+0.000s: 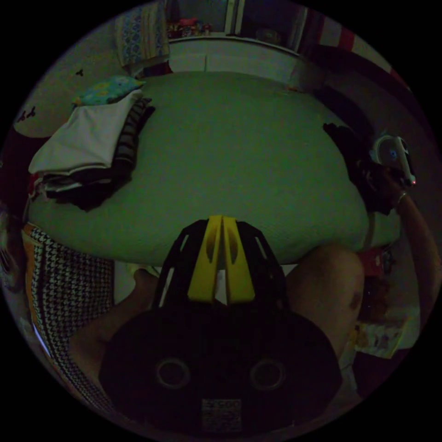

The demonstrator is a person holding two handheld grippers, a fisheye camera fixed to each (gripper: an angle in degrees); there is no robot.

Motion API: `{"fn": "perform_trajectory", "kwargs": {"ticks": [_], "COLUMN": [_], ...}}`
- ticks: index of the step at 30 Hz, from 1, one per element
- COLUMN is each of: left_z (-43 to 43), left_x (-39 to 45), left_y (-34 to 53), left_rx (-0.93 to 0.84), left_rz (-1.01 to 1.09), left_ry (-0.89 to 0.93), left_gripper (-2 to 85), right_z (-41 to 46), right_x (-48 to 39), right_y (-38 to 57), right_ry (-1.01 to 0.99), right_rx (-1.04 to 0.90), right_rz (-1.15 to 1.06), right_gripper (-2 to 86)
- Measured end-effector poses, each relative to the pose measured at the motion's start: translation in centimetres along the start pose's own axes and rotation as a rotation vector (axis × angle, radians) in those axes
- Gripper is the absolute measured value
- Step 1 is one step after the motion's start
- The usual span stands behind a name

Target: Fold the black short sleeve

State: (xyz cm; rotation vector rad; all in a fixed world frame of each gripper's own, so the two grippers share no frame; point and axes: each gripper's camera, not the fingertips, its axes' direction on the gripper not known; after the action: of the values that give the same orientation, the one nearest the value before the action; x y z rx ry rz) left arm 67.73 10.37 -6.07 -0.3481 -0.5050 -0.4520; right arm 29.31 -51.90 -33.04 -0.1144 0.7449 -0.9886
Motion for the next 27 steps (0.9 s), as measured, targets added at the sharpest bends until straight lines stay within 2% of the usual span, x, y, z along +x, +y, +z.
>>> {"fn": "perform_trajectory", "kwargs": {"ticks": [3,10,16,19,22,24,27], "left_z": [0.7,2.9,4.2,5.0,6.2,7.0,8.5], "left_x": [-0.6,-3.1,-6.0,-7.9,-9.9,-11.2,-13.2], "left_y": [0.1,-0.5,-1.5,-2.3,-3.5,-4.4,-6.0], "left_rx": [0.004,0.008,0.036,0.049,0.051,0.055,0.079], "left_rz": [0.02,0.01,0.011,0.022,0.051,0.062,0.095], "left_ry": [-0.027,-0.002,0.007,0.016,-0.017,-0.049,-0.06], "left_gripper": [0.3,0.2,0.2,0.2,0.2,0.3,0.3], "right_z": [-1.5,-7.3,-13.2,-14.0,-13.5,-13.0,-11.6], "right_x": [0.2,-3.3,-14.5,-21.0,-27.4,-29.8,-30.5], "right_y": [-1.2,-4.7,-8.1,-9.7,-11.5,-12.2,-12.6], "right_ry": [-0.045,-0.174,-0.392,-0.564,-0.728,-0.835,-0.792], "right_rx": [0.057,0.19,0.291,0.267,0.158,0.164,0.229], "right_rz": [0.033,-0.014,-0.212,-0.249,-0.333,-0.328,-0.278], "right_gripper": [2.6,-0.8,-0.8,0.1,5.7,9.1,9.9]}}
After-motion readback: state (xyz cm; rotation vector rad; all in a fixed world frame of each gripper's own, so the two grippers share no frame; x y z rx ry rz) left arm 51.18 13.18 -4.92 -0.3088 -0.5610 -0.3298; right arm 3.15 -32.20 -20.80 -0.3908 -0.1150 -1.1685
